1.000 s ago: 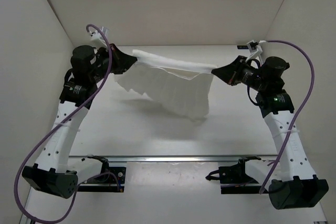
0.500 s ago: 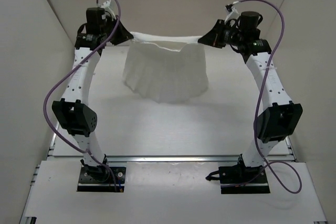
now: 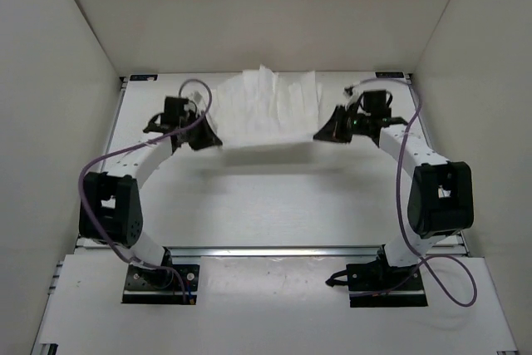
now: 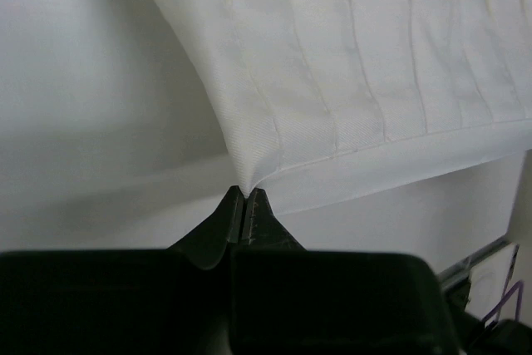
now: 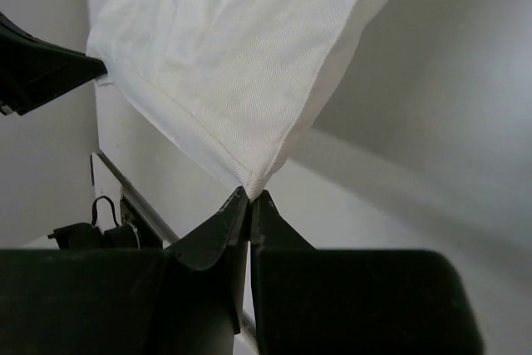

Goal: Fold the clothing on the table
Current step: Fold the skirt

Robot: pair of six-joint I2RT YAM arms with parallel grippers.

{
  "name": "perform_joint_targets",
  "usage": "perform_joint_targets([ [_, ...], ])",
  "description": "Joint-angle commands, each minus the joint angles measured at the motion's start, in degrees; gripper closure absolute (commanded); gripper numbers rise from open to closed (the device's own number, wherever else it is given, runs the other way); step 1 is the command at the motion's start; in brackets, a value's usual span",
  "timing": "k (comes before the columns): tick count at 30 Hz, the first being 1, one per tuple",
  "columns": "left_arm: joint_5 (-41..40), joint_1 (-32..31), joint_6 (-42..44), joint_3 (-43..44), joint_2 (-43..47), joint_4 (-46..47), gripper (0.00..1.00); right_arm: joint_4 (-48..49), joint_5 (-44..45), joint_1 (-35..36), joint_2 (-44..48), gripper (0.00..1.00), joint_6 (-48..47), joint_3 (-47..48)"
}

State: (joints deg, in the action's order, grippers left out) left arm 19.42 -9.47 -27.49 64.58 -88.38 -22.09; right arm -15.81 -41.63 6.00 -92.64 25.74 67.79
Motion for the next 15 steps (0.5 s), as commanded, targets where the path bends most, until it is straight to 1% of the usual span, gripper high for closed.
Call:
perform_joint_targets([
  [1, -4.0, -0.5, 0.6, -9.5, 1.5, 2.8, 1.00, 4.9, 7.0, -0.6, 4.5, 1.00, 3.6, -11.3],
  [2, -5.4, -1.0, 0.9, -12.5, 1.9, 3.4, 1.00, 5.4, 9.1, -0.6, 6.5, 1.00, 4.4, -15.0],
  [4, -5.5, -1.2, 1.7, -15.8, 3.1, 3.2, 1.00, 5.3, 10.9, -0.5, 9.2, 1.00, 5.4, -20.2],
  [7, -5.6, -3.1, 4.1, -18.8, 4.0, 0.7, 1.00, 4.7, 10.2, -1.3, 12.8, 1.00, 6.7, -27.0],
  [9, -7.6, -5.6, 4.9, -20.2, 4.6, -1.6, 1.00, 2.8, 10.0, -1.2, 15.1, 1.00, 6.8, -30.6],
  [13, -8.4, -12.2, 3.8, -22.2, 9.4, -3.9, 1.00, 1.4, 9.5, -0.7, 21.7, 1.00, 7.1, -35.4],
  [15, -7.1, -12.9, 3.4, -22.9, 12.3, -5.2, 1.00, -1.1, 9.2, -0.1, 26.9, 1.00, 7.5, -36.4],
])
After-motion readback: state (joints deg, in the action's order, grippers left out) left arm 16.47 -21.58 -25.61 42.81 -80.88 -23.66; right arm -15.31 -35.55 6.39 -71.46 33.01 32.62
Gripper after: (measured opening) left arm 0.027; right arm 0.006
